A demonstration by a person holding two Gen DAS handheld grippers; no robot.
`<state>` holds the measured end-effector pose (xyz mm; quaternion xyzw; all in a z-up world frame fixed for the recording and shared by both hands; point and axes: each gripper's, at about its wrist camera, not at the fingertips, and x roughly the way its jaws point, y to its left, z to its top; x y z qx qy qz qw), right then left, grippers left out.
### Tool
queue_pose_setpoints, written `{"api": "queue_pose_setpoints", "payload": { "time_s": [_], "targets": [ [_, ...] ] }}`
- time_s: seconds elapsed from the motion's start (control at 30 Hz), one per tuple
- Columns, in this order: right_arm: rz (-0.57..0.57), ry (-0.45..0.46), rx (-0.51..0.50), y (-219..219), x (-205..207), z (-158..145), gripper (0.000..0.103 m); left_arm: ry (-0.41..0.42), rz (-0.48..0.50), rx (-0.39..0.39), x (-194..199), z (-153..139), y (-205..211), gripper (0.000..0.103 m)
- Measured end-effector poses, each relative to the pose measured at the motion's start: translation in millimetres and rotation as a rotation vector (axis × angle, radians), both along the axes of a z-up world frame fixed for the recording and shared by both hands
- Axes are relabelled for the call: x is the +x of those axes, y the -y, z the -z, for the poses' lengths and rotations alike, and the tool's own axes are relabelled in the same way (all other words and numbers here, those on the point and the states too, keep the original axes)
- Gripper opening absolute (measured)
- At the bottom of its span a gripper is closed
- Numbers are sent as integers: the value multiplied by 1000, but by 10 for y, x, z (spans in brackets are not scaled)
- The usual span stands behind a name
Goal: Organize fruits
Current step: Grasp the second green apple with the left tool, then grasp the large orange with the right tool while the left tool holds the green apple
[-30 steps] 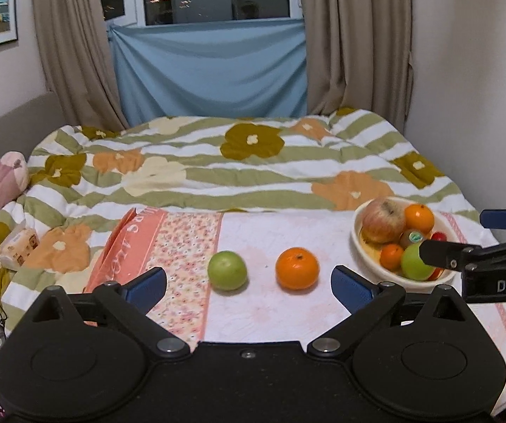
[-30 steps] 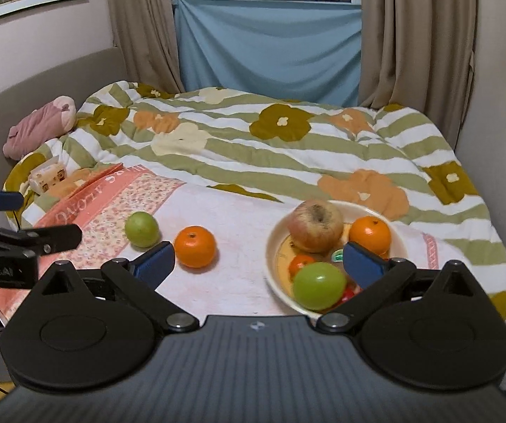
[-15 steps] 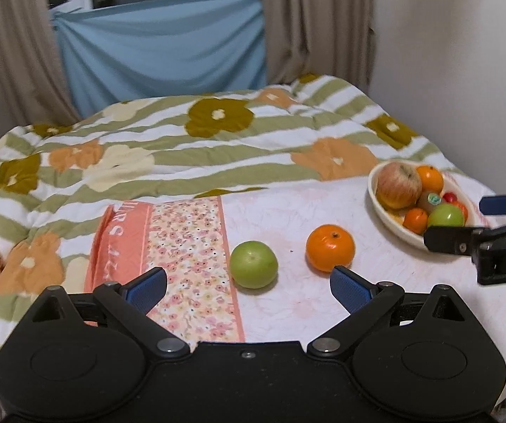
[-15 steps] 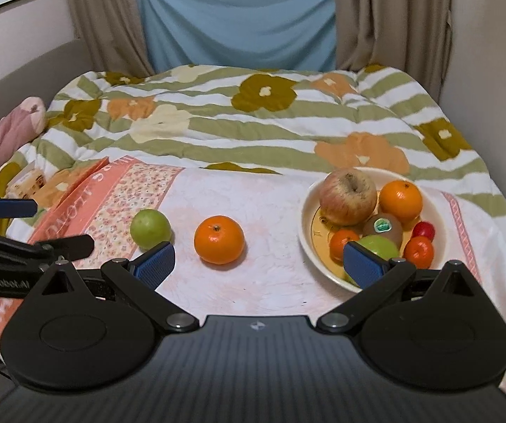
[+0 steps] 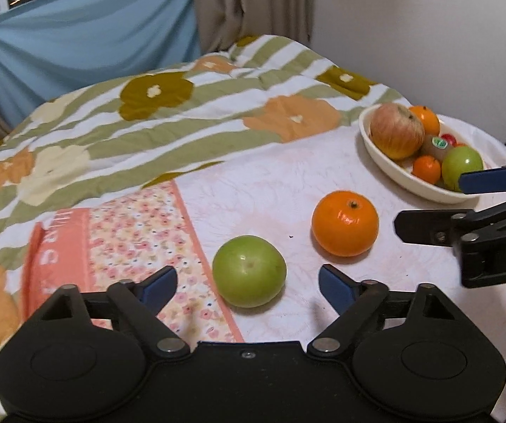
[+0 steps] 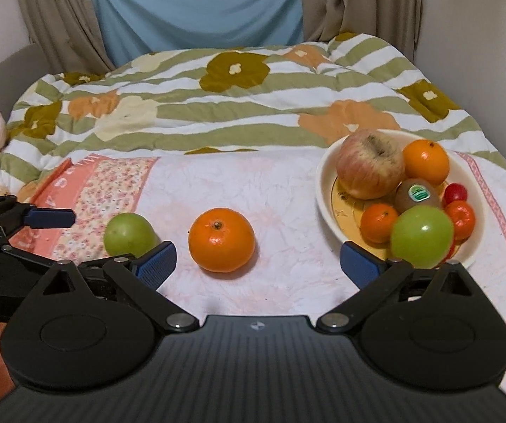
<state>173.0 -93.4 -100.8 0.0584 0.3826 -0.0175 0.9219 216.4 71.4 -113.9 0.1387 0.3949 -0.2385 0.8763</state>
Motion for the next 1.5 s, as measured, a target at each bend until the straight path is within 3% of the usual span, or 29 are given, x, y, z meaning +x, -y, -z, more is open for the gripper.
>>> {"api": "queue_pose_setpoints", "payload": {
  "time_s": [0.1,0.3,0.4,0.57,0.73,1.3,1.4,1.5],
  "targets": [
    [18,-4,11,-39,55,110,103,-14,30,7,68,106,40,77],
    [36,-17,24,-92,147,244,103,-13,41,10,174,220,81,74],
    [29,-22,33,-124,194,272,103,-9,39,14,206,246,86,59],
    [19,-21,34,-161,272,307,103,-10,47,2,206,249,61,59],
    [4,-22,32,-188,346,341,96,-7,46,10,167,242,35,59],
    [-49,-55,41,-232,575,467,84,-15,-54,12,55,200,-215,59],
    [-68,-62,37,-254,597,483,75,-14,-70,10,38,181,-226,59],
    [-76,-56,33,-250,589,481,75,-8,-83,8,15,154,-237,59]
  ]
}}
